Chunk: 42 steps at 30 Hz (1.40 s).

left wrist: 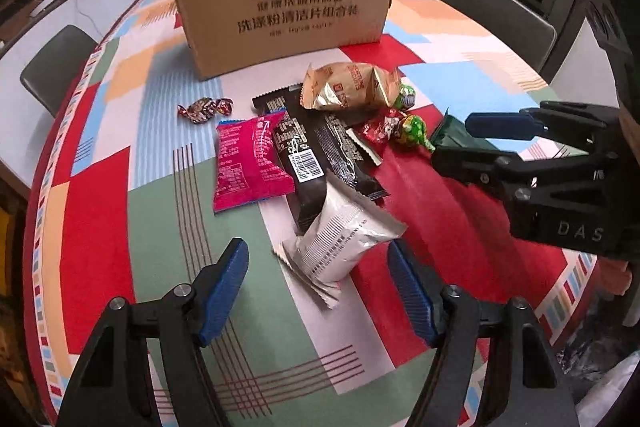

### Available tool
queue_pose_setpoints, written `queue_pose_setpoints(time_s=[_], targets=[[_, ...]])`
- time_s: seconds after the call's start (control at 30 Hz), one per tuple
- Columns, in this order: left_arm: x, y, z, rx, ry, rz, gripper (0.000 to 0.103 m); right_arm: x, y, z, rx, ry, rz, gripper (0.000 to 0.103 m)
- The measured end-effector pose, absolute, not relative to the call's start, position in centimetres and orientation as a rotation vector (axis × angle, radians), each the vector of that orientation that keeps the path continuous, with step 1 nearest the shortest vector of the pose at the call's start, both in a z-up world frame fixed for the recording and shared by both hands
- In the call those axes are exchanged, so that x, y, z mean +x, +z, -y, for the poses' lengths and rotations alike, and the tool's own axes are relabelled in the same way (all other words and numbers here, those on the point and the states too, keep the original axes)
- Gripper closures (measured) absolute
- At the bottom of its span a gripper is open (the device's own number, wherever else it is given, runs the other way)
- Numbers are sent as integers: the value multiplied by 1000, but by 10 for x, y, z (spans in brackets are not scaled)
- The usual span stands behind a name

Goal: Organize snacks
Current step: 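Grasp the green lollipop with the right tool while the left tool grasps the white biscuit pack, then carry the lollipop and biscuit pack into the box and release both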

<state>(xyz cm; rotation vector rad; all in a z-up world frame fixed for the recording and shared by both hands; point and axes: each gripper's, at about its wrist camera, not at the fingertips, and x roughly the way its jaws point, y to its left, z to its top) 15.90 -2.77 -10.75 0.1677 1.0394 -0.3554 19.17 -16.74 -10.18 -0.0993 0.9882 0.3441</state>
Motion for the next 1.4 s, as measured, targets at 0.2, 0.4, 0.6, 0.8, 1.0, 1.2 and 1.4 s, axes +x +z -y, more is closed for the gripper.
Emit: queue_pose_setpoints(time_s=[0.2, 0.4, 0.6, 0.8, 1.0, 1.2, 1.4], targets=[[173, -114, 28, 147, -361, -1048, 43, 207, -111, 167, -93, 349, -1020, 59], [181, -118, 26, 110, -381, -1073, 60, 218, -118, 166, -78, 356, -1035, 65], [185, -121, 24, 63, -389, -1090, 69, 227, -124, 161, -80, 362, -1044, 70], [190, -121, 24, 36, -385, -1086, 71, 235, -132, 159, -81, 360, -1069, 72], [190, -117, 22, 19, -373, -1070, 73, 238, -137, 161, -48, 359, -1082, 77], [183, -106, 20, 2, -365, -1044, 74, 226, -129, 161, -29, 370, -1067, 77], [174, -78, 23, 9, -361, -975, 74, 209, -105, 163, -11, 391, -1022, 77]])
